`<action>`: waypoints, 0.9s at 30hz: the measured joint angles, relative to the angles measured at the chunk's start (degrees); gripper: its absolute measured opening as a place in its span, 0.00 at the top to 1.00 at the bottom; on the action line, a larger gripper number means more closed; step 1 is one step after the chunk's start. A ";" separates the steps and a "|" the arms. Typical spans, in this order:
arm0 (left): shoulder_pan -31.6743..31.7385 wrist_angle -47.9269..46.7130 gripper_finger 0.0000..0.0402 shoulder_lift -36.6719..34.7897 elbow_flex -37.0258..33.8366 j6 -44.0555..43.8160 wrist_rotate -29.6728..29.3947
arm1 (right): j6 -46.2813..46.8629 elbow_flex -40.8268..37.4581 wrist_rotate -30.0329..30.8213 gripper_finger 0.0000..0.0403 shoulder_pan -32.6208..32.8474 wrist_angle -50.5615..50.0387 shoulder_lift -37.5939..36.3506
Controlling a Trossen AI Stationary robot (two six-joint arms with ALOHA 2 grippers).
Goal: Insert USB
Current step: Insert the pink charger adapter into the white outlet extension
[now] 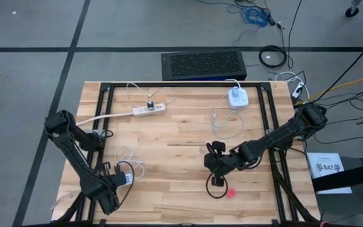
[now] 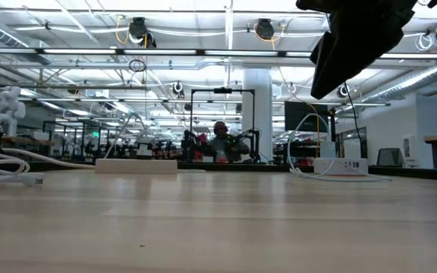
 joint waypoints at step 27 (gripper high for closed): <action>13.02 26.71 1.00 -0.14 -8.76 18.27 -23.42 | 21.53 0.02 -15.01 0.99 9.40 -13.20 -7.51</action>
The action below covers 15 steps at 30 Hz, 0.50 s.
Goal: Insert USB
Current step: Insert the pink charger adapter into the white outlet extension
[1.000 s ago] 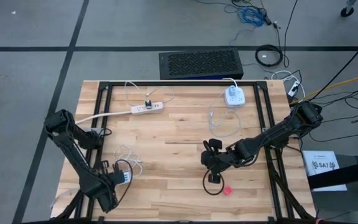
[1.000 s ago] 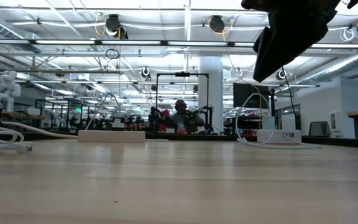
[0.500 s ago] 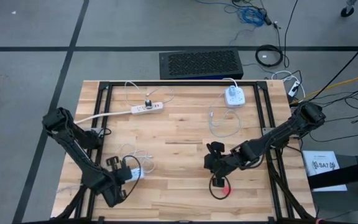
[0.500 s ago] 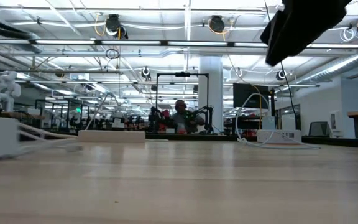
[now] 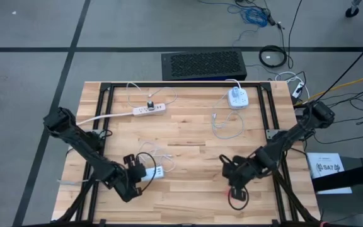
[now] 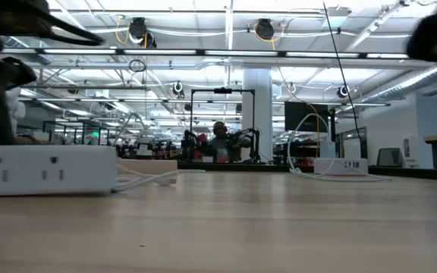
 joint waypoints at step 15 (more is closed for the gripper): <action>3.96 7.02 1.00 0.18 -1.86 7.87 -3.10 | 6.14 0.00 -8.14 0.96 6.57 -2.92 3.66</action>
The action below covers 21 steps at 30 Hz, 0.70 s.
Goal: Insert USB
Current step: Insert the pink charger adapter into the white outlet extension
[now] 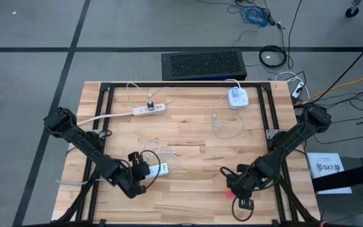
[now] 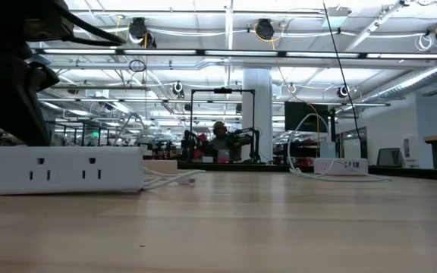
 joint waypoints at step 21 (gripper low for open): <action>0.02 -0.49 1.00 0.04 -0.08 0.94 -0.97 | -12.94 -0.05 9.62 1.00 -10.98 2.05 8.22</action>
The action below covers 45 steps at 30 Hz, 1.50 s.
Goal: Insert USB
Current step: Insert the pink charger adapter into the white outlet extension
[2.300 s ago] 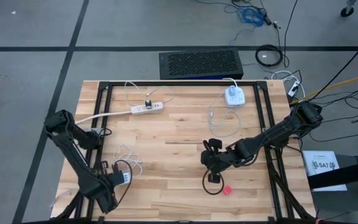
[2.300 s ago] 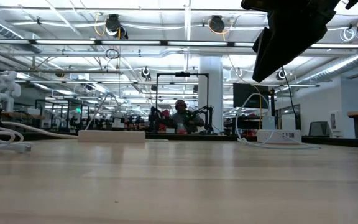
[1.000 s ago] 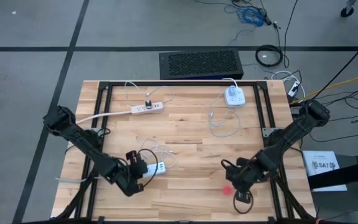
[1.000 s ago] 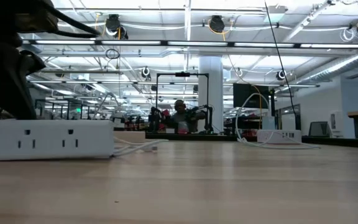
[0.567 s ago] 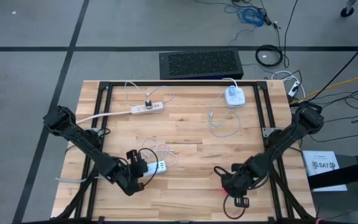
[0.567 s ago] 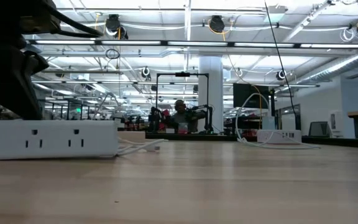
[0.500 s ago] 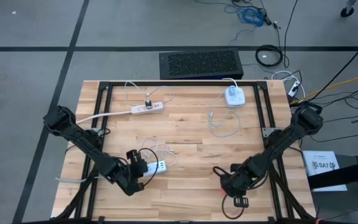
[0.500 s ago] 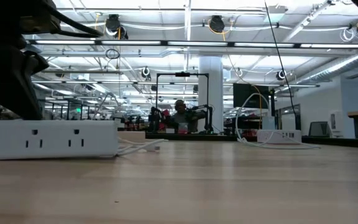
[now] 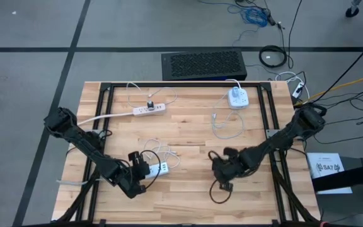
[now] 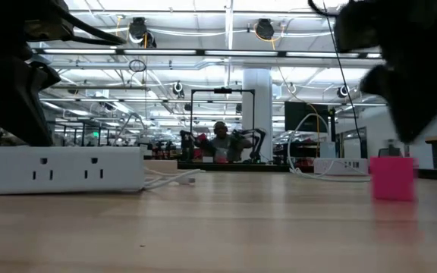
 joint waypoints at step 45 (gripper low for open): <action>-0.46 1.11 1.00 0.04 -0.02 0.44 -2.75 | 3.88 -14.93 11.83 0.70 -5.39 23.75 -2.26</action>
